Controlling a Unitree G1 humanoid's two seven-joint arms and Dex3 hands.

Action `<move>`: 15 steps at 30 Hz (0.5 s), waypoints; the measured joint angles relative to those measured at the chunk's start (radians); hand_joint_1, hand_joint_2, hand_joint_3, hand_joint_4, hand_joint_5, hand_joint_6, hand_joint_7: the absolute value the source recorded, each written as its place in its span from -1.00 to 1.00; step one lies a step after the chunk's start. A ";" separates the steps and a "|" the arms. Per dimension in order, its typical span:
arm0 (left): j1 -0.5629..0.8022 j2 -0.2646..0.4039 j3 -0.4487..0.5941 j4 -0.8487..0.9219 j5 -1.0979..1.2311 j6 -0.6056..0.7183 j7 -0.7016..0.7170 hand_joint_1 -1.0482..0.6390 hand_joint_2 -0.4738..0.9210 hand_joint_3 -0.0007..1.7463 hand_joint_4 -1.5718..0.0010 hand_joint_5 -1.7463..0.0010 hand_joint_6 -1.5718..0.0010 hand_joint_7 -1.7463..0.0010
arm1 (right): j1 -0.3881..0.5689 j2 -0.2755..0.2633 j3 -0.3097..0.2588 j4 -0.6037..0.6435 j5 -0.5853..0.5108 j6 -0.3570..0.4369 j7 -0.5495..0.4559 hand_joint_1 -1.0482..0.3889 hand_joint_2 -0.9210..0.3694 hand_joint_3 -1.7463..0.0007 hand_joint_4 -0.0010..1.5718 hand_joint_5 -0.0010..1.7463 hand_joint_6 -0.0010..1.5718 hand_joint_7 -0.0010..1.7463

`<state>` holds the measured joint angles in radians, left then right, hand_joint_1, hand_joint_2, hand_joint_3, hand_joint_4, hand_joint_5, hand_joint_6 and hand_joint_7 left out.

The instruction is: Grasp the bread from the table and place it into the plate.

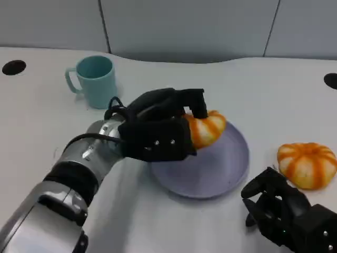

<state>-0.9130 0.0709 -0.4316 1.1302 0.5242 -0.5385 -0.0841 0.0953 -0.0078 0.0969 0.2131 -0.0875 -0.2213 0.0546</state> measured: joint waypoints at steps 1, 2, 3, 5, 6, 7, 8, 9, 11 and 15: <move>-0.009 -0.004 -0.014 0.012 0.020 0.015 0.016 0.15 0.87 -0.87 -0.10 -1.00 0.21 -1.00 | 0.000 0.000 0.000 0.001 -0.001 -0.002 0.000 0.03 -1.00 0.61 -0.19 1.00 -0.50 1.00; -0.018 -0.009 -0.029 0.025 0.042 0.029 0.034 0.15 0.87 -0.87 -0.10 -1.00 0.22 -1.00 | 0.000 0.000 0.001 0.001 -0.003 -0.004 -0.001 0.03 -1.00 0.61 -0.19 1.00 -0.50 1.00; -0.025 -0.013 -0.045 0.034 0.065 0.041 0.053 0.09 0.87 -0.87 -0.08 -1.00 0.23 -1.00 | 0.000 0.000 0.003 0.002 -0.004 -0.007 -0.002 0.03 -1.00 0.61 -0.19 1.00 -0.50 1.00; -0.032 -0.021 -0.076 0.052 0.106 0.052 0.095 0.06 0.87 -0.88 -0.07 -1.00 0.24 -1.00 | 0.000 0.003 0.005 0.002 -0.005 -0.011 -0.002 0.03 -1.00 0.61 -0.19 1.00 -0.50 1.00; -0.035 -0.023 -0.089 0.061 0.119 0.052 0.110 0.06 0.87 -0.88 -0.07 -1.00 0.25 -1.00 | 0.000 0.005 0.005 0.001 -0.005 -0.011 -0.002 0.03 -1.00 0.61 -0.19 1.00 -0.50 1.00; -0.036 -0.023 -0.097 0.069 0.128 0.053 0.121 -0.12 0.89 -0.91 0.25 -0.85 0.44 -0.76 | 0.000 0.007 0.005 0.001 -0.005 -0.011 -0.002 0.04 -1.00 0.61 -0.19 1.00 -0.50 1.00; -0.040 -0.023 -0.109 0.075 0.145 0.055 0.133 -0.19 0.91 -0.94 0.38 -0.76 0.49 -0.62 | 0.001 0.007 0.005 0.001 -0.005 -0.011 -0.003 0.04 -1.00 0.61 -0.19 1.00 -0.50 1.00; -0.047 -0.023 -0.127 0.081 0.164 0.063 0.142 -0.22 0.92 -0.96 0.44 -0.72 0.52 -0.54 | 0.001 0.008 0.005 0.002 -0.005 -0.012 -0.003 0.04 -1.00 0.61 -0.19 1.00 -0.50 1.00; -0.060 -0.019 -0.156 0.091 0.197 0.075 0.148 -0.33 0.94 -0.99 0.60 -0.35 0.46 0.07 | 0.002 0.010 0.005 0.002 -0.005 -0.016 -0.003 0.04 -1.00 0.61 -0.19 1.00 -0.50 1.00; -0.077 -0.014 -0.173 0.100 0.216 0.080 0.139 -0.48 1.00 -0.98 0.67 0.50 0.46 0.87 | 0.002 0.011 0.005 0.002 -0.006 -0.017 -0.004 0.03 -1.00 0.60 -0.20 1.00 -0.51 1.00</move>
<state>-0.9900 0.0569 -0.6047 1.2301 0.7404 -0.4583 0.0551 0.0974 0.0029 0.1022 0.2147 -0.0931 -0.2380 0.0511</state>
